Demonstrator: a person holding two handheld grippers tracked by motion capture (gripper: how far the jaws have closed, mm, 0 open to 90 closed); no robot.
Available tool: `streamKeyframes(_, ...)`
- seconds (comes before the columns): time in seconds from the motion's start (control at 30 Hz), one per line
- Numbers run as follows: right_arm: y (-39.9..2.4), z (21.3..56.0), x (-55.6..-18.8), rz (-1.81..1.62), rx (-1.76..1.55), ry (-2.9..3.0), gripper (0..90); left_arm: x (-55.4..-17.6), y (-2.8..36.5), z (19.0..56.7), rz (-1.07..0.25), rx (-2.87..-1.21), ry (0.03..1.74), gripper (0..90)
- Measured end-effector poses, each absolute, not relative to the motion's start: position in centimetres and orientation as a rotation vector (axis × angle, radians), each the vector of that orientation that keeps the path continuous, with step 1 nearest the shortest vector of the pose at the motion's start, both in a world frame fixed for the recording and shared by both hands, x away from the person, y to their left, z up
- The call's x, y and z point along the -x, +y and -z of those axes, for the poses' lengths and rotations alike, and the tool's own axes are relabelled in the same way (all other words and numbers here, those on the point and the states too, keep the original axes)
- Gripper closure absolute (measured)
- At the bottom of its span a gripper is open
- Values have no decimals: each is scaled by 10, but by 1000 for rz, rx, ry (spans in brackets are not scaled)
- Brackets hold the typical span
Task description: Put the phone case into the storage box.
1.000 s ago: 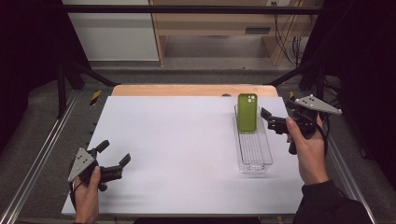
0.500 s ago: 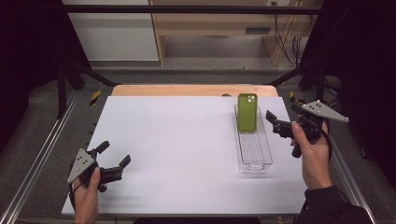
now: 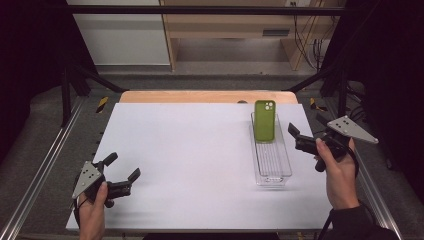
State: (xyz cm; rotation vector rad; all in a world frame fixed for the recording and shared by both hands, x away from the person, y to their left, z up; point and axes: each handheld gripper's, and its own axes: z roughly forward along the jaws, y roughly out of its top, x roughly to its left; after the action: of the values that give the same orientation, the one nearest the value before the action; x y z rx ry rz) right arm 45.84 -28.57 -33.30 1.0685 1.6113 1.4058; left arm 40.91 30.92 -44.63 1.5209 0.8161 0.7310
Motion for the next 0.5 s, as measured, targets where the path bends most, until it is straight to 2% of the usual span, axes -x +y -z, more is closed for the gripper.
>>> streamKeyframes(0.5,-303,346,-442,-1430,-1022,1573,31,-402,312,446,-731,-1512,806,8)
